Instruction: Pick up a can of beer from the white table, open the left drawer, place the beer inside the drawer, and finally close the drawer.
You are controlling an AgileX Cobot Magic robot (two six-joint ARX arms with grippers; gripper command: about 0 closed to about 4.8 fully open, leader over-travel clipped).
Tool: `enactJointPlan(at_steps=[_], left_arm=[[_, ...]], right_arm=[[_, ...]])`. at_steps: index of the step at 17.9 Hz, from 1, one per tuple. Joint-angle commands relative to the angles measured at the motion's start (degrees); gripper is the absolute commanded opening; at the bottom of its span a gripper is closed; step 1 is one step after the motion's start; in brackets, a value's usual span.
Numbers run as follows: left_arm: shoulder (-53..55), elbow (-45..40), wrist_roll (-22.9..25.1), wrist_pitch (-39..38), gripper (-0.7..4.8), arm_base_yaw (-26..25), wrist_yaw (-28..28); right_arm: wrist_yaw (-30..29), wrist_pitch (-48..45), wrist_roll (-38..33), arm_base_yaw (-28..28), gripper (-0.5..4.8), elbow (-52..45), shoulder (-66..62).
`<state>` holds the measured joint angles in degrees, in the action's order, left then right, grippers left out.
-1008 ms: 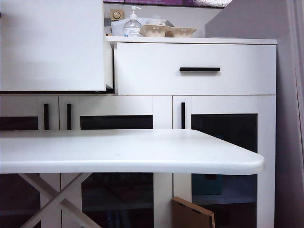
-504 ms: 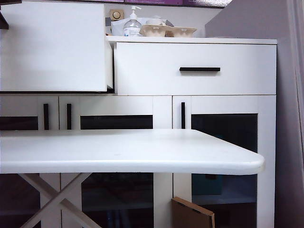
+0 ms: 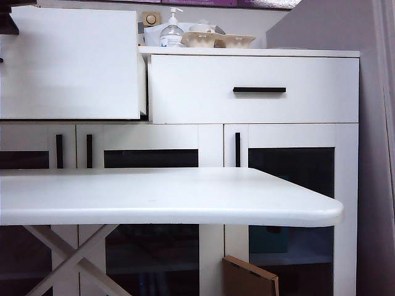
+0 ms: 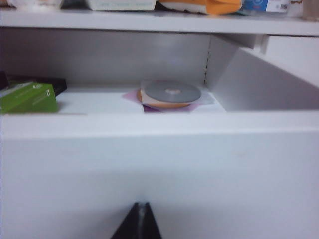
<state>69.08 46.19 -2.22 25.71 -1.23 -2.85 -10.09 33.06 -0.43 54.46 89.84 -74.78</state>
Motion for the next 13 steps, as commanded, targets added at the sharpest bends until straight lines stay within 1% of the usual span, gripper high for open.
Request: enactJointPlan(at_steps=[1,5,13], left_arm=[[2.0,3.3,0.2,1.1,-0.05,0.1,0.1],[5.0,6.5,0.2,0.9,-0.05,0.1,0.1],[9.5,7.3,0.0,1.6,-0.05,0.0,0.3]], right_arm=[[0.1,-0.3,-0.2,0.1,-0.05,0.4,0.1],[0.1,-0.2,-0.2,0.1,-0.05,0.4,0.1],[0.1,0.2,-0.2,0.1,-0.05,0.4,0.1]])
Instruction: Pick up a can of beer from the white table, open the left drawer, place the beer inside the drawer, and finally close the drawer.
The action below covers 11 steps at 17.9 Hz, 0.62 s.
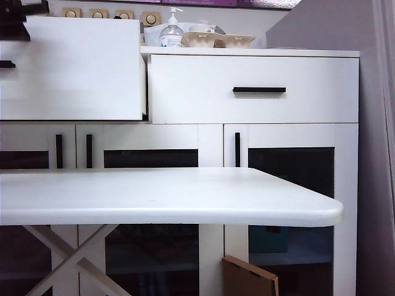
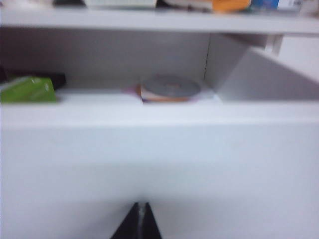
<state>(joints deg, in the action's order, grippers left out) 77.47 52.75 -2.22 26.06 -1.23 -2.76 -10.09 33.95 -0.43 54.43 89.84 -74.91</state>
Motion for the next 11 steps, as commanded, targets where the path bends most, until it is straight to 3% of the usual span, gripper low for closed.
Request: enactJointPlan(at_steps=[1,11], left_arm=[[1.9,1.3,0.0,1.3,-0.05,0.0,0.2],[11.1,13.2,-0.2,0.1,-0.05,0.1,0.2]], right_arm=[[0.1,-0.7,-0.2,0.1,-0.05,0.4,0.2],[0.2,-0.3,-0.2,0.1,-0.05,0.4,0.2]])
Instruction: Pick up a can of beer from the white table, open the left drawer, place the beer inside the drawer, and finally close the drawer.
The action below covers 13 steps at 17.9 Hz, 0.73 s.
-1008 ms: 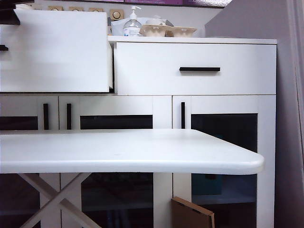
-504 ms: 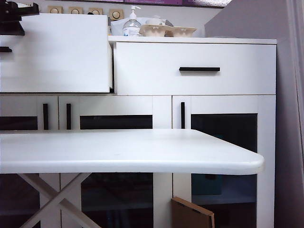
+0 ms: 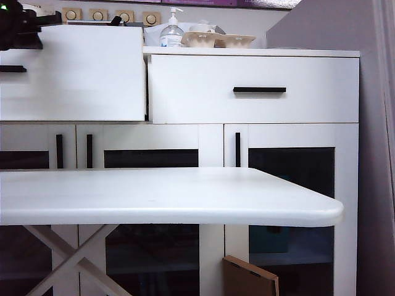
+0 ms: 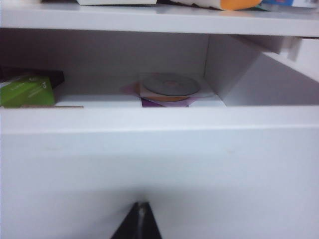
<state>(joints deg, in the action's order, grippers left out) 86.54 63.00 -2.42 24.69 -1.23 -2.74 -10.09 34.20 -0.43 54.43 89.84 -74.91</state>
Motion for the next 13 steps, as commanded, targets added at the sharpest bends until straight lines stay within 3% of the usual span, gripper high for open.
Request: enactJointPlan(at_steps=[1,13], left_arm=[[3.0,4.0,0.0,1.4,-0.05,0.1,0.1],[16.5,19.9,0.0,-0.7,-0.05,0.1,0.0]], right_arm=[[0.5,-0.5,-0.2,0.1,-0.05,0.4,0.2],[1.5,-0.5,-0.2,0.1,-0.06,0.4,0.2]])
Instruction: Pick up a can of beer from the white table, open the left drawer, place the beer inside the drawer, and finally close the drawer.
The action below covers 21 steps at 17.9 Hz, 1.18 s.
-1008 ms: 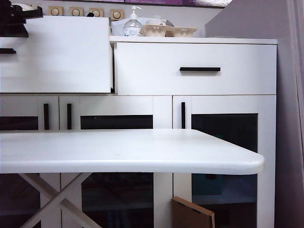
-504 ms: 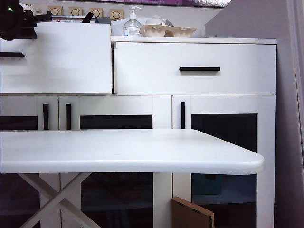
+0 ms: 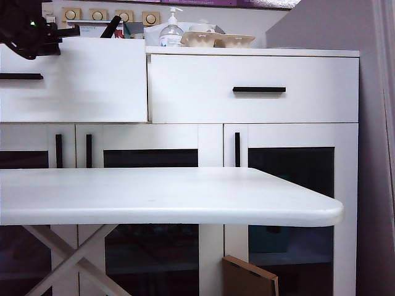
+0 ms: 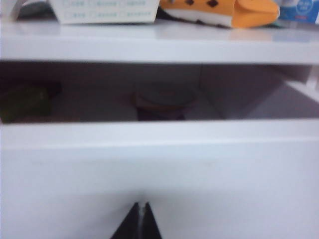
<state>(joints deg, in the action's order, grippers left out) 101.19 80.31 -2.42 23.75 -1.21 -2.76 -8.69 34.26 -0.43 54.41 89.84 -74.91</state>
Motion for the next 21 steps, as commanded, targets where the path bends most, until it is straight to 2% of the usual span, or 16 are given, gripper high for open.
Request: enactJointPlan(at_steps=[1,13,18,21], left_arm=[[2.9,4.0,0.0,0.1,-0.05,0.0,0.0],[18.7,24.6,0.0,-4.1,-0.05,0.0,0.3],[24.8,36.2,0.0,-10.1,-0.05,-0.1,0.6],[25.2,37.6,0.0,-12.5,-0.05,-0.6,0.6]], right_arm=[[0.0,-0.6,-0.2,0.1,-0.05,0.4,0.2],[0.1,0.3,-0.2,0.1,-0.06,0.4,0.2],[1.8,0.2,-0.2,0.1,-0.06,0.4,0.2],[2.8,0.2,-0.2,0.1,-0.05,0.4,0.2]])
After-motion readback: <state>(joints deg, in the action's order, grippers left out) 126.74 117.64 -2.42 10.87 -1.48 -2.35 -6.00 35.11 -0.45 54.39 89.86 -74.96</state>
